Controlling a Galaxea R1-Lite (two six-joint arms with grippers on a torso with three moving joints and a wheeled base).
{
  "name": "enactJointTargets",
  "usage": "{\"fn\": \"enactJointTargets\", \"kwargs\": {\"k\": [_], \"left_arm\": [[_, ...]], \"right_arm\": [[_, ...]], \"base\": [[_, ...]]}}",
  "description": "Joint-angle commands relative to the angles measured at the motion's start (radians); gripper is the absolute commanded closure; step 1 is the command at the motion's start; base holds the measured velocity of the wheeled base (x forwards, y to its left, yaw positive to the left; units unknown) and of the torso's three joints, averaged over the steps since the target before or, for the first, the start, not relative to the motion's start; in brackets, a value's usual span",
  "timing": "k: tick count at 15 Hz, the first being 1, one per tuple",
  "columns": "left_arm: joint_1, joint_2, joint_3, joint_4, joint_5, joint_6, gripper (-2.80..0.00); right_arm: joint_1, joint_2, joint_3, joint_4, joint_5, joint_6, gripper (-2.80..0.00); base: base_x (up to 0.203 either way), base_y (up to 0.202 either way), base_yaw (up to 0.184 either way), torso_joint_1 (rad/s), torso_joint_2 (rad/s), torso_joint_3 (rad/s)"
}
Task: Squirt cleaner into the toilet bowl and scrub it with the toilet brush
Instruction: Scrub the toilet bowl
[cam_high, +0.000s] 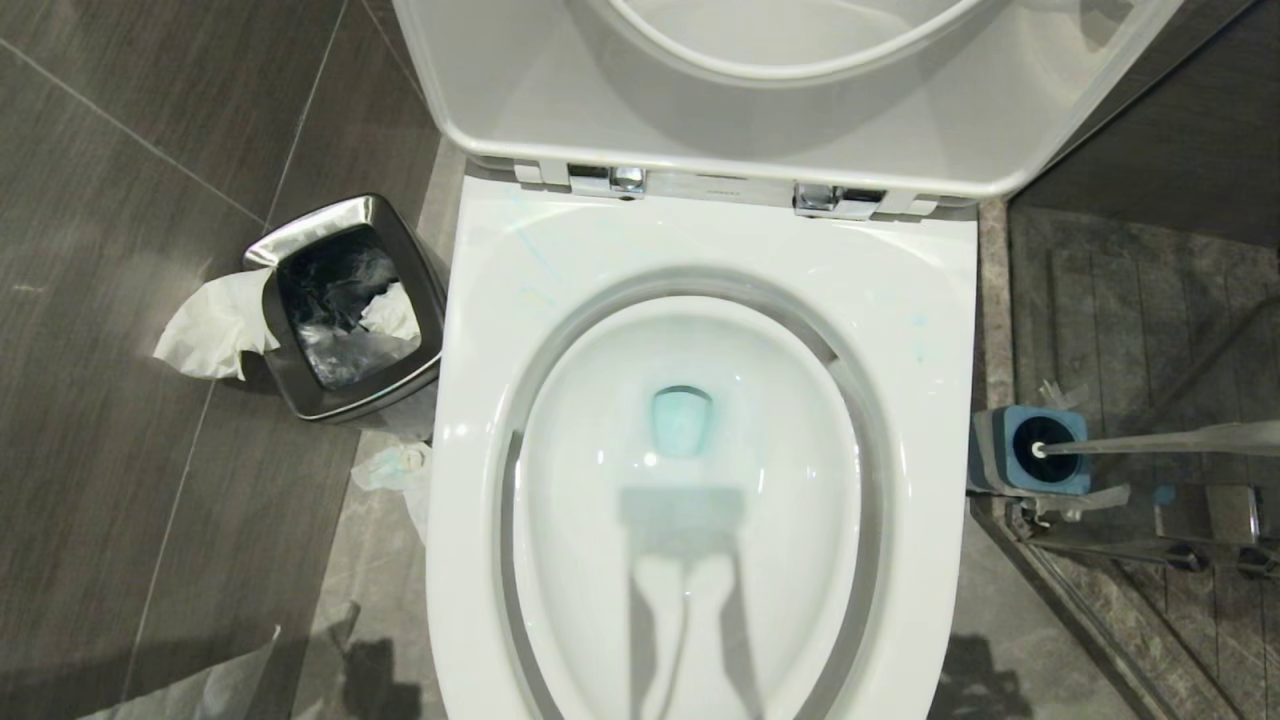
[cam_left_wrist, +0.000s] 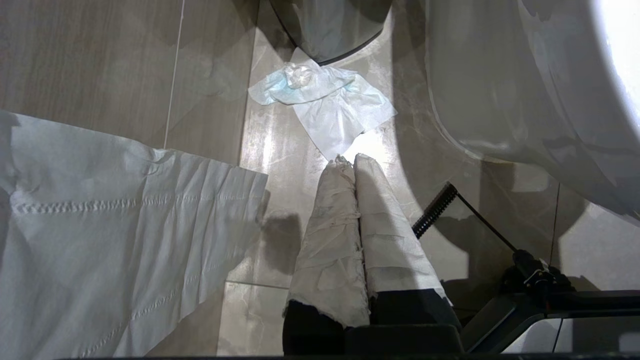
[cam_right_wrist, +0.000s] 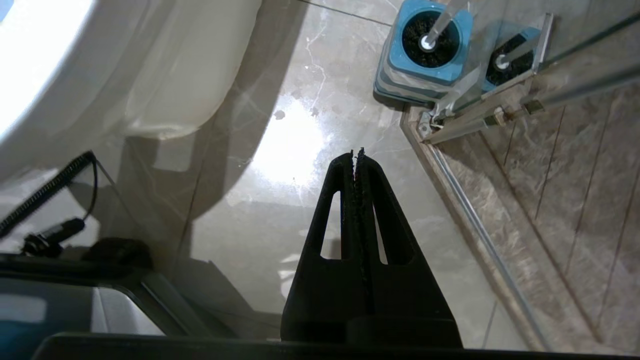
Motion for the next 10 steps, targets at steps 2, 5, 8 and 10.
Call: {"fn": "enactJointTargets", "kwargs": {"k": [2,5,8,10], "left_arm": [[0.0,0.0,0.003,0.0,0.0,0.0,0.0],[0.0,0.0,0.003,0.0,0.0,0.0,0.0],[0.0,0.0,0.003,-0.002,0.0,0.004,0.0],[0.0,0.0,0.003,-0.002,-0.001,0.003,0.0]], "right_arm": [[0.0,0.003,0.001,-0.002,-0.003,0.009,0.0],[0.0,0.003,0.003,-0.002,-0.003,0.009,0.0],[0.0,0.003,0.003,-0.002,-0.003,0.009,0.0],[0.0,0.003,0.003,-0.002,-0.003,0.009,0.0]], "base": [[0.0,0.0,0.0,0.0,0.0,0.0],[0.0,0.0,0.0,0.0,0.0,0.0],[0.0,0.0,0.0,0.0,0.0,0.0],[0.0,0.0,0.0,0.0,0.0,0.0]]}}
